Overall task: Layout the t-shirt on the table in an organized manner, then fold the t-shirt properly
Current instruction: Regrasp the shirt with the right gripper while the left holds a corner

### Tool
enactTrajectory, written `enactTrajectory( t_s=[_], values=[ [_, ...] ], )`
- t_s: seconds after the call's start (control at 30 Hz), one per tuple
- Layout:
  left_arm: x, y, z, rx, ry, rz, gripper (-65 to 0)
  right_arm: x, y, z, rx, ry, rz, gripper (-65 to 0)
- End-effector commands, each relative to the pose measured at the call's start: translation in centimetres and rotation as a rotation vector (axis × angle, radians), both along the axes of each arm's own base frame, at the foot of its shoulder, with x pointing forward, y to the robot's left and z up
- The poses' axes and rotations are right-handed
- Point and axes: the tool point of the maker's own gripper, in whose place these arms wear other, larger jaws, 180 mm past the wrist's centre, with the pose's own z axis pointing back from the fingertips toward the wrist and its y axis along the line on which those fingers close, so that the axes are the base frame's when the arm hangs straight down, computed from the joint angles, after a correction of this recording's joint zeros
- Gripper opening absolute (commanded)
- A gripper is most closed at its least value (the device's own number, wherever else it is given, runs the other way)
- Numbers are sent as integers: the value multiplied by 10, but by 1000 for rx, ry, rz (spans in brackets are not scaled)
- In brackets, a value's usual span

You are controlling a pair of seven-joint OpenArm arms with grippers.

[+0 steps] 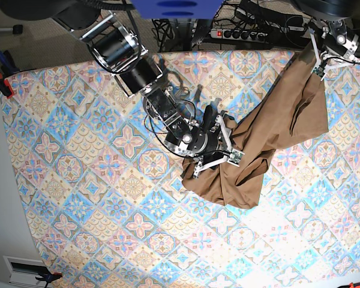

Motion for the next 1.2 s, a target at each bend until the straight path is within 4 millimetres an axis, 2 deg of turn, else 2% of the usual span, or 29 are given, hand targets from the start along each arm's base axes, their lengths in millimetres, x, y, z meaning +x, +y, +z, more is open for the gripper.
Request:
enactTrajectory(
  t_s=[0.0, 0.07, 0.13, 0.2, 0.27, 0.43, 0.53, 0.6, 0.7, 0.73, 0.8, 0.9, 0.97, 1.17],
  values=[
    [2, 3, 3, 18, -1, -10, -650, 9, 11, 19, 51, -40, 2, -418],
    [2, 3, 3, 17, -2, -11, -650, 9, 11, 19, 51, -40, 2, -419],
    [2, 2, 3, 16, -2, -13, -650, 9, 11, 20, 51, -41, 2, -452],
    [8, 2, 4, 16, -18, -13, -650, 9, 10, 19, 48, -40, 2, -527],
    [11, 3, 5, 19, -25, -11, -650, 9, 10, 19, 47, -39, 2, -636],
    [30, 3, 10, 20, -77, -10, -650, 8, 1, 11, -12, -13, -17, -650],
    [37, 3, 12, 21, -94, -10, -650, 17, -8, 28, -15, -55, -38, -650],
    [38, -1, 11, 15, -94, -19, -650, 34, -37, 45, -21, -112, -97, -650],
    [54, -6, 13, 6, -125, -35, -650, 60, -80, 79, -4, -186, -222, -650],
    [54, -7, 12, 7, -121, -36, -650, 67, -98, 87, -1, -197, -277, -650],
    [58, -12, 11, 3, -109, -50, -650, 68, -131, 87, -2, -188, -371, -650],
    [68, -16, 13, 30, -102, -67, -650, 59, -174, 84, -16, -188, -471, -650],
    [76, -20, 13, 62, -91, -94, -650, 49, -195, 82, -27, -191, -513, -650],
    [99, -34, 17, 147, -93, -191, -650, -9, -264, 52, -65, -118, -689, -650]
  ],
)
